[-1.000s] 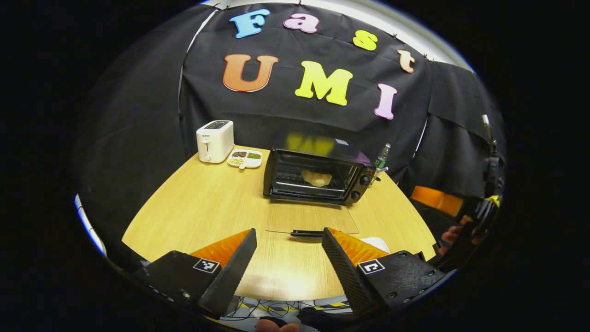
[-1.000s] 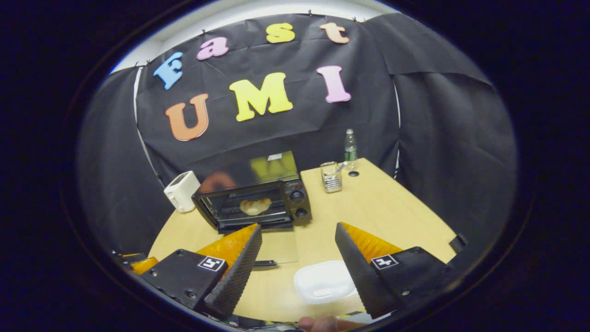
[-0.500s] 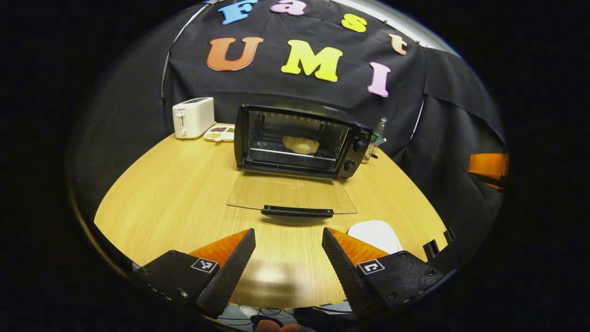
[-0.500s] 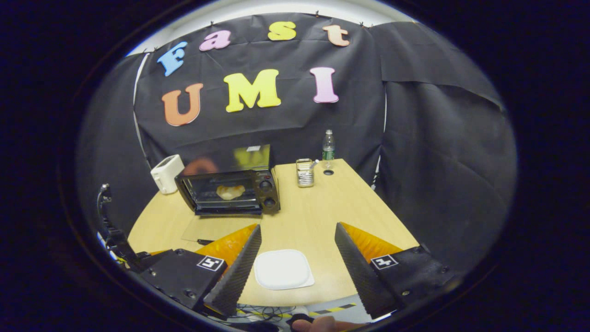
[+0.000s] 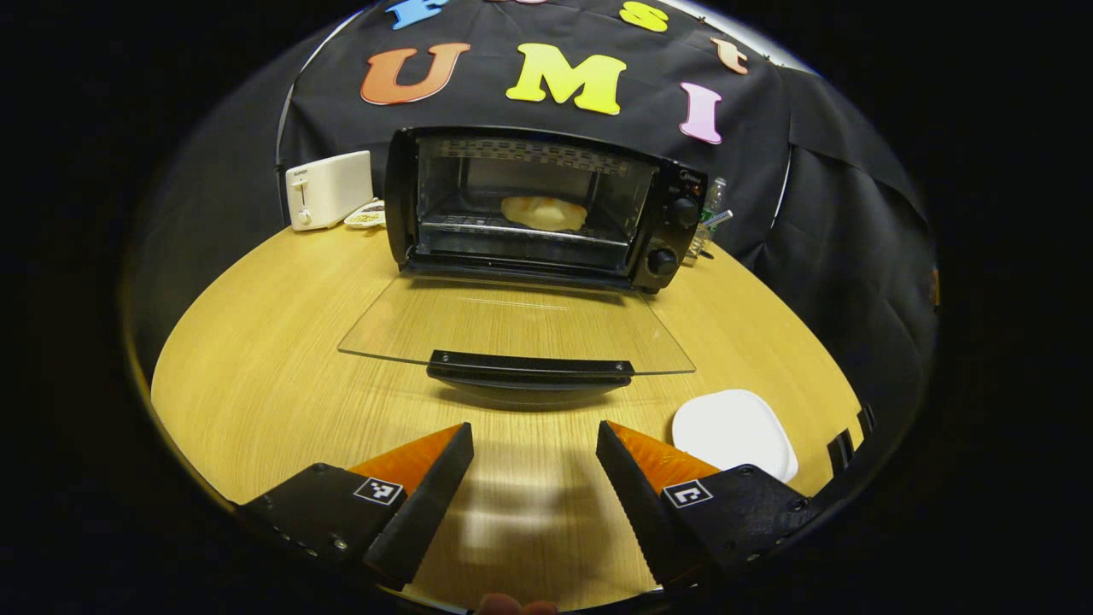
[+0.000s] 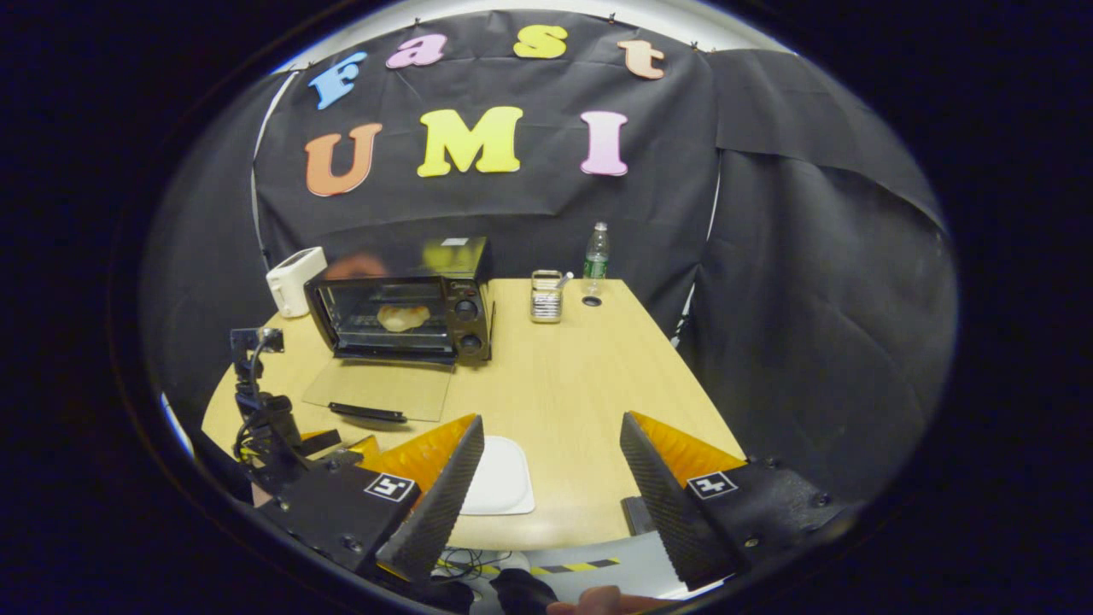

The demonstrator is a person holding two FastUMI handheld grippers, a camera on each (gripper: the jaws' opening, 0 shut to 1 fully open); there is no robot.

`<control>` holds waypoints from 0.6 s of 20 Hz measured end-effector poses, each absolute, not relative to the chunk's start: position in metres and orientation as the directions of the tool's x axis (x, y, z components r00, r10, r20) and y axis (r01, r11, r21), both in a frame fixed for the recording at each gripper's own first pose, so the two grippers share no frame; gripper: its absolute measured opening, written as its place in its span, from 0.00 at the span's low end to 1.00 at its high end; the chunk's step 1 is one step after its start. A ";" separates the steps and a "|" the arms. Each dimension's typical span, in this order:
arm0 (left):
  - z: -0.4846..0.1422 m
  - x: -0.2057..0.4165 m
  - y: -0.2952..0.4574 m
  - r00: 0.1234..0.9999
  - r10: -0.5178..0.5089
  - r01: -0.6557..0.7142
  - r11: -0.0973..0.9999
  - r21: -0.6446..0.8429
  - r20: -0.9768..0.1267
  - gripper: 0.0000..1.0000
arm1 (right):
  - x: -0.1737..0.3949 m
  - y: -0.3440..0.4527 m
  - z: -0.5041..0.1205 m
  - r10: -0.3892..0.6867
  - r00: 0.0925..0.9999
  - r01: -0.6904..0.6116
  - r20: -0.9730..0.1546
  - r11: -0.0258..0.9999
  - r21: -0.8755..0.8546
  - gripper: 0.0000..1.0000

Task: Open the electric oven with the left hand, put the food in, and close the electric oven.

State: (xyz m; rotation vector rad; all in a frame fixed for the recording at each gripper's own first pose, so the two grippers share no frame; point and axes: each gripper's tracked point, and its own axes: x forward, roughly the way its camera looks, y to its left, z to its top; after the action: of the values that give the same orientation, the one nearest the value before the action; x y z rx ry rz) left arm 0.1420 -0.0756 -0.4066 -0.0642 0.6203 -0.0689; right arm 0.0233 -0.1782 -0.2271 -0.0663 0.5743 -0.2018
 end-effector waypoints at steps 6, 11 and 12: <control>-0.420 0.157 -0.078 0.784 -0.047 0.022 0.999 -0.048 -0.619 0.95 | 0.028 -0.202 -0.219 -0.238 0.817 0.214 -0.525 0.971 -0.107 0.97; -0.421 0.170 -0.076 0.788 -0.022 0.028 1.000 0.000 -0.615 0.95 | 0.029 -0.207 -0.214 -0.243 0.823 0.224 -0.514 0.969 -0.099 0.97; -0.419 0.171 -0.076 0.790 -0.020 0.027 1.000 0.001 -0.613 0.95 | 0.027 -0.202 -0.216 -0.244 0.825 0.225 -0.509 0.969 -0.098 0.97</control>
State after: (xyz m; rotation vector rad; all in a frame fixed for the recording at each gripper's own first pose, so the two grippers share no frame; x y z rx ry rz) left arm 0.1710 -0.0757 -0.4192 0.0101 0.6593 -0.0253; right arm 0.0270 -0.2015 -0.2165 -0.0344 0.5458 -0.2492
